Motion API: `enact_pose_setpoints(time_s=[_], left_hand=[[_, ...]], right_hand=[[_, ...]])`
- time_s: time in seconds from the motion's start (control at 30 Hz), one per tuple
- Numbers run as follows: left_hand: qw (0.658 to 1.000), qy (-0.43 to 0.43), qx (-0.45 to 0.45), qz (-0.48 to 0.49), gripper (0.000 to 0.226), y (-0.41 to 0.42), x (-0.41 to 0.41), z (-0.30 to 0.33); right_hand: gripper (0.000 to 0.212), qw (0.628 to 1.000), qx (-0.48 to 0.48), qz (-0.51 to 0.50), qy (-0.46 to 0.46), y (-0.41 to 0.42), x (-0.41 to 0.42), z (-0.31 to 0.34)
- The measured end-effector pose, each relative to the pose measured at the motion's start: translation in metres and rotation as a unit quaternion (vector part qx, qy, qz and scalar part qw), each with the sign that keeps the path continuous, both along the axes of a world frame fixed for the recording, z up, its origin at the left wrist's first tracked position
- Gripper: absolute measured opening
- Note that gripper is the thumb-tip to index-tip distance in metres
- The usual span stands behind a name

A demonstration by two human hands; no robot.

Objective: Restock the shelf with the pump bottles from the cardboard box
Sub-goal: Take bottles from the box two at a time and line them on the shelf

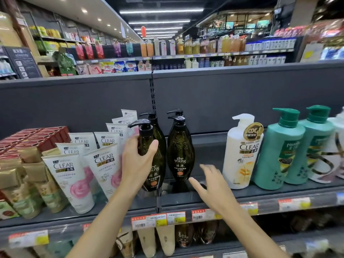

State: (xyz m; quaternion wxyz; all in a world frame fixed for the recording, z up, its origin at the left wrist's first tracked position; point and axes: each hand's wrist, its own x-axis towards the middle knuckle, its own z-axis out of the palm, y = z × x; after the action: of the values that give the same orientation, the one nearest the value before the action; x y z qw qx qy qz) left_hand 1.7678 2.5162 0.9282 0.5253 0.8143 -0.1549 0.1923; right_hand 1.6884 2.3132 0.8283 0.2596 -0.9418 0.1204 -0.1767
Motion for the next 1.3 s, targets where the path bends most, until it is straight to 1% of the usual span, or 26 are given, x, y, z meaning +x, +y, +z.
enact_pose_setpoints(time_s=[0.03, 0.1, 0.17, 0.2, 0.27, 0.3, 0.33, 0.43, 0.53, 0.7, 0.8, 0.87, 0.93, 0.97, 1.0, 1.07, 1.1, 1.13, 1.2, 1.3], left_hand=[[1.000, 0.003, 0.006, 0.003, 0.038, -0.001, 0.004, -0.001], [1.000, 0.010, 0.015, 0.005, 0.044, -0.004, 0.011, -0.005], [1.000, 0.015, 0.013, 0.008, 0.051, -0.007, 0.018, -0.010], [1.000, 0.015, 0.008, 0.009, 0.051, -0.008, 0.020, -0.011], [1.000, 0.018, -0.003, 0.008, 0.041, -0.011, 0.022, -0.014], [1.000, 0.020, -0.011, 0.008, 0.034, -0.012, 0.022, -0.016], [1.000, 0.020, -0.021, 0.008, 0.032, -0.014, 0.021, -0.017], [0.999, 0.016, -0.035, 0.002, 0.044, -0.018, 0.022, -0.020], [1.000, 0.005, -0.028, 0.003, 0.052, -0.022, 0.024, -0.022], [0.999, -0.001, -0.022, 0.027, 0.057, -0.022, 0.034, -0.024], [0.999, -0.001, -0.007, 0.038, 0.065, -0.023, 0.037, -0.023], [0.999, -0.015, 0.008, 0.050, 0.073, -0.023, 0.032, -0.025], [0.997, -0.024, 0.020, 0.064, 0.080, -0.018, 0.016, -0.028], [0.997, -0.035, 0.032, 0.064, 0.079, -0.013, 0.005, -0.030], [0.995, -0.065, 0.052, 0.056, 0.074, -0.005, -0.006, -0.031], [0.982, -0.158, 0.102, 0.032, 0.053, 0.018, -0.031, -0.032], [0.974, -0.191, 0.122, 0.028, 0.044, 0.034, -0.044, -0.032], [0.967, -0.212, 0.139, 0.032, 0.039, 0.054, -0.057, -0.032], [0.954, -0.238, 0.166, 0.076, 0.038, 0.105, -0.080, -0.030], [0.941, -0.209, 0.160, 0.214, 0.037, 0.207, -0.118, -0.037]], right_hand=[[0.077, 0.998, -0.052, 0.010, 0.024, -0.001, -0.008, -0.005], [0.076, 0.990, -0.134, 0.019, 0.046, -0.003, -0.015, -0.014], [0.071, 0.985, -0.168, 0.015, 0.037, -0.003, -0.016, -0.017], [0.069, 0.984, -0.177, 0.014, 0.030, -0.003, -0.016, -0.018], [0.065, 0.982, -0.190, 0.011, 0.018, -0.002, -0.017, -0.018], [0.064, 0.981, -0.192, 0.011, 0.014, -0.001, -0.018, -0.018], [0.064, 0.981, -0.192, 0.011, 0.010, 0.000, -0.019, -0.018], [0.065, 0.982, -0.188, 0.003, 0.006, 0.001, -0.019, -0.017], [0.064, 0.982, -0.186, 0.002, 0.010, 0.002, -0.020, -0.016], [0.062, 0.982, -0.188, 0.002, 0.013, 0.000, -0.019, -0.019], [0.062, 0.983, -0.185, 0.006, 0.005, -0.002, -0.019, -0.022], [0.064, 0.985, -0.170, 0.016, 0.009, -0.002, -0.020, -0.019], [0.065, 0.990, -0.136, 0.034, -0.007, 0.002, -0.024, -0.013], [0.064, 0.992, -0.112, 0.048, -0.022, 0.006, -0.026, -0.009], [0.062, 0.993, -0.088, 0.065, -0.045, 0.013, -0.029, -0.002], [0.054, 0.986, -0.046, 0.119, -0.106, 0.037, -0.031, 0.018], [0.051, 0.978, -0.027, 0.157, -0.132, 0.057, -0.031, 0.029], [0.050, 0.968, -0.012, 0.200, -0.151, 0.081, -0.029, 0.039], [0.052, 0.944, 0.004, 0.286, -0.165, 0.140, -0.022, 0.056], [0.050, 0.897, -0.010, 0.413, -0.159, 0.247, -0.012, 0.060]])
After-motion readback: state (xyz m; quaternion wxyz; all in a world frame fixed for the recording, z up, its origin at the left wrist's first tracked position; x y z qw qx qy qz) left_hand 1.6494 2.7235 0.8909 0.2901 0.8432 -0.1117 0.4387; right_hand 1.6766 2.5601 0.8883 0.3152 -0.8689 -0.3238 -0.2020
